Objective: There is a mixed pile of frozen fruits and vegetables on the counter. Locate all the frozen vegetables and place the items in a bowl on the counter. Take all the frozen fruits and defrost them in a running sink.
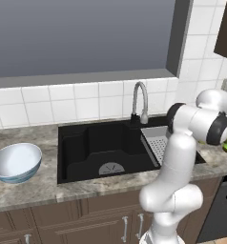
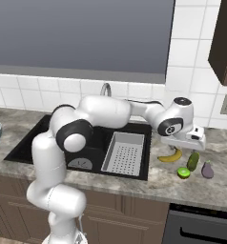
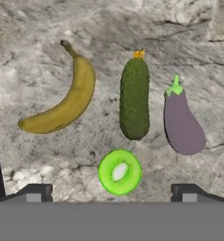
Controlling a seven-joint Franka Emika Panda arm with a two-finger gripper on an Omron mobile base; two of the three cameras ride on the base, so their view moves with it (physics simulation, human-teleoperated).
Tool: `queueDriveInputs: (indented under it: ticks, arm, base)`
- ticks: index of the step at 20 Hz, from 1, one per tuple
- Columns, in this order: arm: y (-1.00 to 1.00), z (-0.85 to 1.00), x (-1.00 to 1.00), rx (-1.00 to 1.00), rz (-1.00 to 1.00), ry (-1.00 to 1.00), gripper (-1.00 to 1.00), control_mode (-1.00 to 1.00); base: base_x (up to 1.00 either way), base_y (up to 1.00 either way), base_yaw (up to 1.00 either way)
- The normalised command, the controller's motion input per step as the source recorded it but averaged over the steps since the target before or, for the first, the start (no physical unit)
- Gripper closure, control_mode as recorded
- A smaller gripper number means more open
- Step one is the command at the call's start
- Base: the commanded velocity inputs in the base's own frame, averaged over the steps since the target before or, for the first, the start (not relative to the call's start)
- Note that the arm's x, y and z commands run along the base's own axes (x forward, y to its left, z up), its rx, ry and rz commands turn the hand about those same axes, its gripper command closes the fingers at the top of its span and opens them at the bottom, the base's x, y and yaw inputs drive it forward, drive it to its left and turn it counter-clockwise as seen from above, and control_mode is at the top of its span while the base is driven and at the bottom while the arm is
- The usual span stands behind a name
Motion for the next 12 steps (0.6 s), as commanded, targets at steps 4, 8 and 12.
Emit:
queueDriveInputs:
  ticks: [4, 8, 12]
  arm:
    - [-0.11, -0.23, 0.13, 0.00, -0.01, 0.00, -1.00, -1.00]
    - [-0.19, -0.24, 0.08, 0.00, -0.01, 0.00, -1.00, -1.00]
    - [-0.13, -0.20, 0.09, 0.00, -0.01, 0.00, -1.00, -1.00]
  base:
    - [0.00, 0.00, 0.00]
    - [0.00, 0.00, 0.00]
    - [0.00, 0.00, 0.00]
